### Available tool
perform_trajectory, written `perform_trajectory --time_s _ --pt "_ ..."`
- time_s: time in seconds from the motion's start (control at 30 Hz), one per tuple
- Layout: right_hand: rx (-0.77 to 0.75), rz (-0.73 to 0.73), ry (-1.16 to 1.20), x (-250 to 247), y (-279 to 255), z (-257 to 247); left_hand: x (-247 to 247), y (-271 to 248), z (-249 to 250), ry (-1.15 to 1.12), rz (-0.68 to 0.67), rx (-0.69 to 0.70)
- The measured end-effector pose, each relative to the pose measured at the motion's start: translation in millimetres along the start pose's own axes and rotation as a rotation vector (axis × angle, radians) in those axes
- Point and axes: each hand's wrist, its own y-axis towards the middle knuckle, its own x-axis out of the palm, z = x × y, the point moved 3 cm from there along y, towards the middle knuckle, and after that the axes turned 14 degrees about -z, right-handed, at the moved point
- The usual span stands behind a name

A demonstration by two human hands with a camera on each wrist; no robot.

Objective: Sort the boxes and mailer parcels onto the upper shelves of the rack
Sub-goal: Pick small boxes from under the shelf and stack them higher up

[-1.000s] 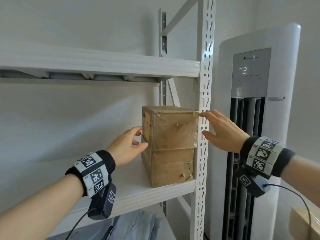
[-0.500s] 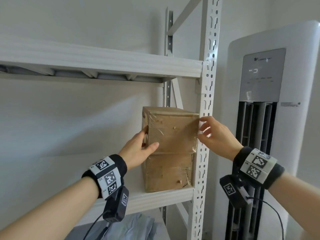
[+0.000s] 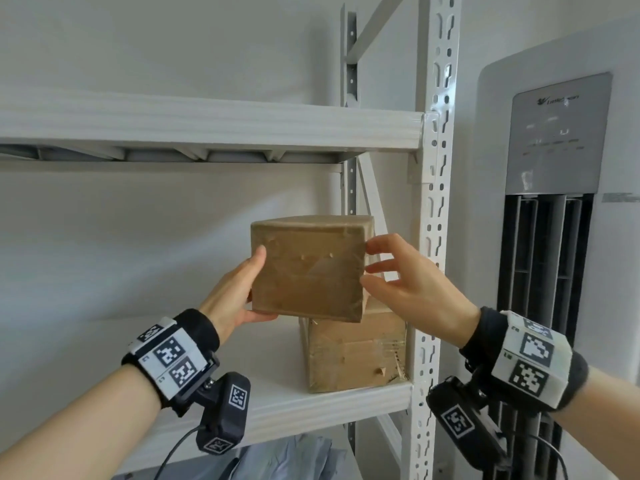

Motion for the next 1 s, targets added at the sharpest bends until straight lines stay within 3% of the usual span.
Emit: perform_trajectory --time_s 0.17,0.27,0.5,0.77,1.0 --pt "-0.082 -0.125 -0.116 11.9 4.4 -17.9 -24.7 -2.1 5.4 -0.044 0.088 -0.09" --pt "-0.059 -0.124 -0.148 3.6 18.1 -21.3 -31.6 0.5 7.7 -0.096 0.117 -0.159" --pt "0.204 -0.047 -0.09 -25.6 94.0 2.1 -38.1 9.7 10.5 -0.14 0.154 -0.235" --pt "0.636 -0.003 0.371 -14.4 159.0 58.6 -43.7 20.1 9.7 -0.153 0.153 -0.268" --pt "0.693 -0.037 0.533 -2.2 162.6 83.2 -49.0 24.2 -2.7 -0.19 0.159 -0.244"
